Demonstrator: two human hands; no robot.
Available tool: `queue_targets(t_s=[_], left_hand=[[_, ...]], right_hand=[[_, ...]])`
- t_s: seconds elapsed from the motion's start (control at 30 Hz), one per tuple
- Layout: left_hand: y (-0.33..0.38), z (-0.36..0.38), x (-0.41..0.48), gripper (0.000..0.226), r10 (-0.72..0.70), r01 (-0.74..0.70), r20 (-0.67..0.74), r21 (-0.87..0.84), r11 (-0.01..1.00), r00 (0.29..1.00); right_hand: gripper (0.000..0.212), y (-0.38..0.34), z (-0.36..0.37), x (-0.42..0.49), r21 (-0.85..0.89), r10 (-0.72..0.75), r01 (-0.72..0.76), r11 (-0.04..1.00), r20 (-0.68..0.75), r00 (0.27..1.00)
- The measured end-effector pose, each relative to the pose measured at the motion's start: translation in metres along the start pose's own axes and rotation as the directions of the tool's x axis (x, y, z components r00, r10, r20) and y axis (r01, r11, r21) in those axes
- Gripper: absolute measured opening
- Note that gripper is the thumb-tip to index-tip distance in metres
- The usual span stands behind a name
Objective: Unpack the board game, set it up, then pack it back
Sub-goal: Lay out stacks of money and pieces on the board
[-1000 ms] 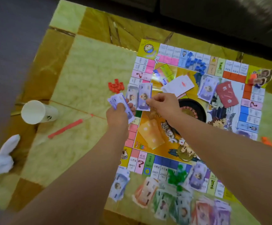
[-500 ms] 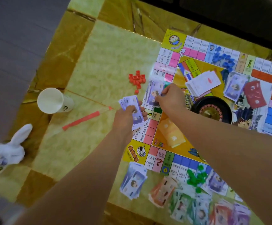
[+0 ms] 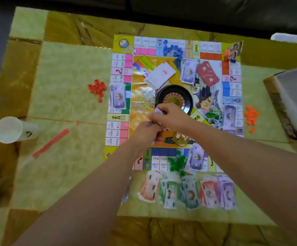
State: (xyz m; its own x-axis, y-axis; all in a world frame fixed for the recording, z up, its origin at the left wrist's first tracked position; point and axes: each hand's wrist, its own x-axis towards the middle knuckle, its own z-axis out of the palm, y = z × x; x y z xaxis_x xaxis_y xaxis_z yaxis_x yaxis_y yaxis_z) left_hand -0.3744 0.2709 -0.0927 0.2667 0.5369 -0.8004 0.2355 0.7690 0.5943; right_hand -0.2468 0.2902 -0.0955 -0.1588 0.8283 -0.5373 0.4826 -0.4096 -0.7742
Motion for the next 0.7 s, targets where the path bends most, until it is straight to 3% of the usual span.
queue_targets(t_s=[0.13,0.27,0.37,0.53,0.7], left_hand=[[-0.001,0.058,-0.014,0.029,-0.117,0.101,0.147,0.115,0.988,0.982],[-0.014,0.111,-0.020,0.037,-0.072,0.058,0.111,0.121,0.991,0.991],[-0.031,0.156,-0.031,0.030,-0.086,0.068,0.127,0.140,0.988,0.988],[-0.061,0.215,-0.049,0.033,-0.071,0.048,0.144,0.155,0.987,0.987],[-0.081,0.245,-0.062,0.026,-0.157,0.122,0.184,0.189,0.974,0.970]], right_hand=[[0.044,0.035,-0.038,-0.055,0.081,0.061,-0.054,0.995,-0.080,0.995],[0.033,0.073,-0.061,-0.106,0.327,0.140,-0.110,0.939,-0.071,0.988],[0.005,0.108,-0.077,-0.149,0.412,0.174,-0.126,0.903,-0.082,0.981],[0.012,0.155,-0.090,-0.198,0.555,0.268,-0.169,0.814,-0.100,0.958],[0.016,0.189,-0.091,-0.231,0.473,0.346,-0.272,0.838,-0.075,0.935]])
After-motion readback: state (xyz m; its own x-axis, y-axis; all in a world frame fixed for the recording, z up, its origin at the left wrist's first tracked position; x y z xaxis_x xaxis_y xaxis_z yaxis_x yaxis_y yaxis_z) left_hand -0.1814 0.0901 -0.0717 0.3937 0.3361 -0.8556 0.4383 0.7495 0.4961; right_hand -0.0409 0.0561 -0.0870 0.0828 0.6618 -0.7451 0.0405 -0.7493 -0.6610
